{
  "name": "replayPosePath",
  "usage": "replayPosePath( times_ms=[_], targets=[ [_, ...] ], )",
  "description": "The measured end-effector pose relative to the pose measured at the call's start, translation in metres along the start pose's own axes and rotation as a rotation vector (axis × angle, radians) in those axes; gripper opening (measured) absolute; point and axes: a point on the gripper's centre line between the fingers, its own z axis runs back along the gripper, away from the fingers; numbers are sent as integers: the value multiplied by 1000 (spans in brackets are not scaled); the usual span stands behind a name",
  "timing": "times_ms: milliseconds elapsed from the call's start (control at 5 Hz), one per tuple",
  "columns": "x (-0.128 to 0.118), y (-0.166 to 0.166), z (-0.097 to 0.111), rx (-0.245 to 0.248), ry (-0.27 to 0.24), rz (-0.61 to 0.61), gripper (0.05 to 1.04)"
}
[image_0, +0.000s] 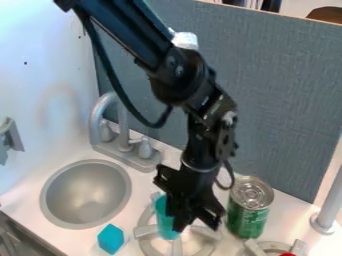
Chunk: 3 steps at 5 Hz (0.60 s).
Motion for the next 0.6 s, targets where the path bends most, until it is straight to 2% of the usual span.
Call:
replayPosePath(
  times_ms=[200, 400, 600],
  targets=[
    [-8, -29, -9, -11, 9, -89, 118],
    [-13, -50, -31, 4, 42, -169, 118],
    [-4, -58, -43, 4, 28, -186, 118]
  ],
)
